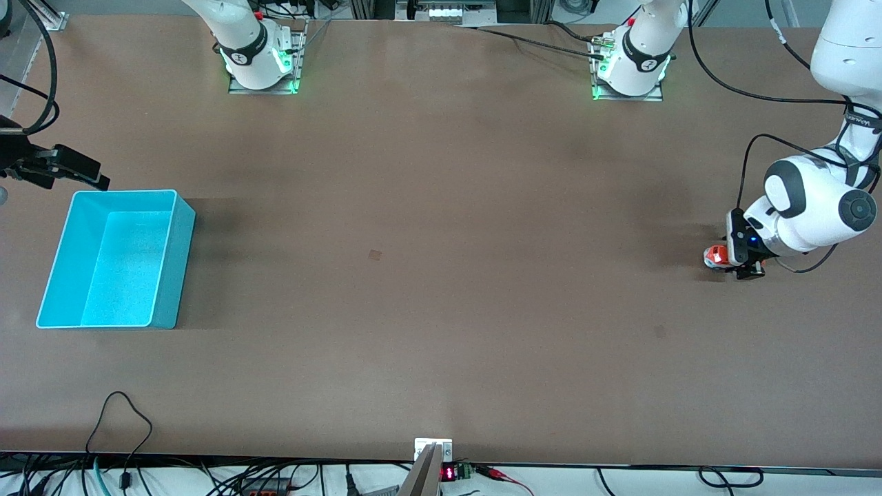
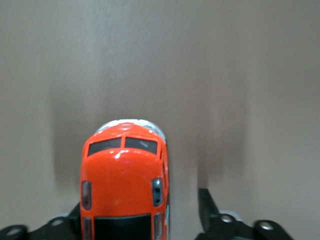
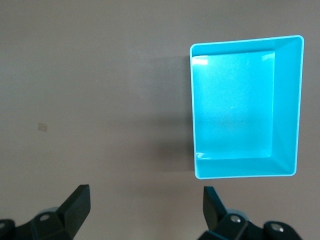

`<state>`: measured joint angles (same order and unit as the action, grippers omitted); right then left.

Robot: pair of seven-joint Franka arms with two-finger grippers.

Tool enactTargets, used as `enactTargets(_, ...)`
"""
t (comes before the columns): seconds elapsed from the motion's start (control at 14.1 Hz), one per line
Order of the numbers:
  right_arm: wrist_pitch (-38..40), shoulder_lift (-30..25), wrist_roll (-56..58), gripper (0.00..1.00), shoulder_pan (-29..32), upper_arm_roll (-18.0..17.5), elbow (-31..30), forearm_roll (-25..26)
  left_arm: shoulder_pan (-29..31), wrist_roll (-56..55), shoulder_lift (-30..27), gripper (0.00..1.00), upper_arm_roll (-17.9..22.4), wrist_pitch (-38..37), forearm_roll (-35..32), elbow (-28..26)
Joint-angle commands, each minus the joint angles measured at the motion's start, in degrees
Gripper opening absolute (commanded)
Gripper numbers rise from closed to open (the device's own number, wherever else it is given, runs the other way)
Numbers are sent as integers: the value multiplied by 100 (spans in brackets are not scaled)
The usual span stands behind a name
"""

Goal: Wind up bus and store in blue box
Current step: 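Drag the bus backward along the table with the left gripper to wind it, then open the left gripper and release the bus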

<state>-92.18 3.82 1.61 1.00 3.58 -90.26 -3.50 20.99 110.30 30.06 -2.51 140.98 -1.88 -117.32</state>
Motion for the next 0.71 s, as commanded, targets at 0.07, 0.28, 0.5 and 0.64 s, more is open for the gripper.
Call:
enactTargets(0.07, 69, -22, 6, 100, 41, -33, 17, -107, -332, 88, -394, 100, -12, -1167, -23, 561)
enactTargets(0.28, 78, -22, 6, 100, 41, -42, 17, -115, -473, 79, -675, 100, -21, -1616, -23, 596)
enactTargets(0.5, 78, -22, 15, 100, 41, -42, 17, -115, -806, 70, -922, 100, -21, -1906, 39, 789)
enactTargets(0.64, 78, -13, 6, 100, 41, -33, 17, -115, -1035, 35, -896, 100, -21, -1951, 56, 1096)
